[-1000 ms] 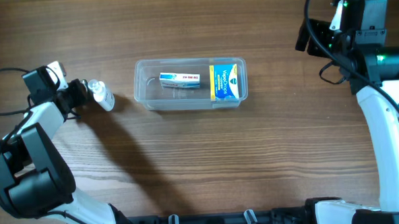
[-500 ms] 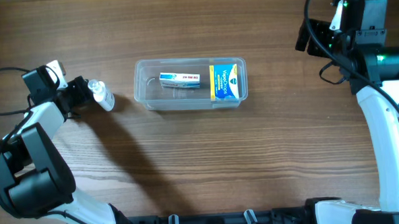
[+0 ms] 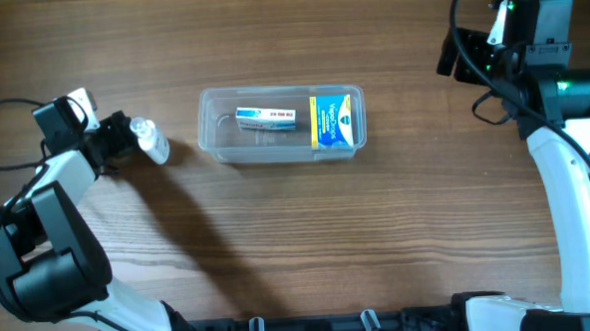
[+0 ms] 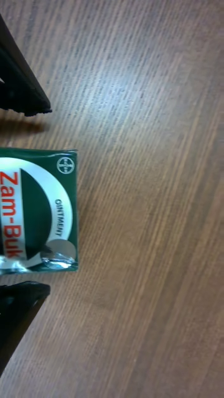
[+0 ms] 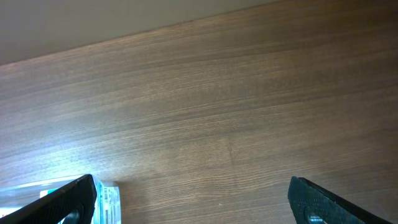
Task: Pack container
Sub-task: 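Close left gripper on the Zam-Buk tin and lift it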
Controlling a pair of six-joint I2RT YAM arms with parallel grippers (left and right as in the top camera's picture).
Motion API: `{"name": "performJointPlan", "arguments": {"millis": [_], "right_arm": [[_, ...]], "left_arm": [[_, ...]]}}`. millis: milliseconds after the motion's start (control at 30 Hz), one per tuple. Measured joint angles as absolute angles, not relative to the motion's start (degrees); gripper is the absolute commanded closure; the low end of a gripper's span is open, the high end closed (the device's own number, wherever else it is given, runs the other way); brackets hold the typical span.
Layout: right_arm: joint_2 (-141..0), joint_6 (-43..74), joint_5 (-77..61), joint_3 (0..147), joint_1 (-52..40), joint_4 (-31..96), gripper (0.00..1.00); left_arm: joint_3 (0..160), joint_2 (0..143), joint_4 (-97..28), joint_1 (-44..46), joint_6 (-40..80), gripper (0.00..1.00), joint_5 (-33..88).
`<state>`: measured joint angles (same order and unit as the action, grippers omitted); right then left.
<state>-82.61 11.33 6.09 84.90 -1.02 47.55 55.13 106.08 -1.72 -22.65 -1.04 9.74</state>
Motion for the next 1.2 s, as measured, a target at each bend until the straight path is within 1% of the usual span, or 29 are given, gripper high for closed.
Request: {"name": "performJointPlan", "arguments": {"millis": [233, 300, 367, 433, 500, 667, 1200], "right_arm": [[-82.6, 11.3, 6.1, 84.9, -1.0, 47.5, 0.00], [-82.6, 11.3, 6.1, 84.9, -1.0, 47.5, 0.00], [-82.6, 11.3, 6.1, 84.9, -1.0, 47.5, 0.00], [-82.6, 11.3, 6.1, 84.9, -1.0, 47.5, 0.01], [-82.6, 11.3, 6.1, 84.9, -1.0, 47.5, 0.00], [-82.6, 11.3, 6.1, 84.9, -1.0, 47.5, 0.00], [-82.6, 11.3, 6.1, 84.9, -1.0, 47.5, 0.00]], "left_arm": [[55.1, 107.8, -1.5, -21.0, -1.5, 0.13, 9.7], [55.2, 108.1, -1.3, -20.8, -1.9, 0.14, 9.7], [55.2, 108.1, -1.2, -20.7, -1.9, 0.19, 9.7], [55.2, 108.1, -1.3, -20.7, -2.3, 0.29, 9.7], [55.2, 108.2, -1.3, -20.7, -2.4, 0.35, 9.3], [55.2, 108.2, -1.3, -20.7, -2.8, 0.46, 8.3], [55.2, 106.3, -3.0, -20.6, -2.7, 0.47, 6.0]]}}
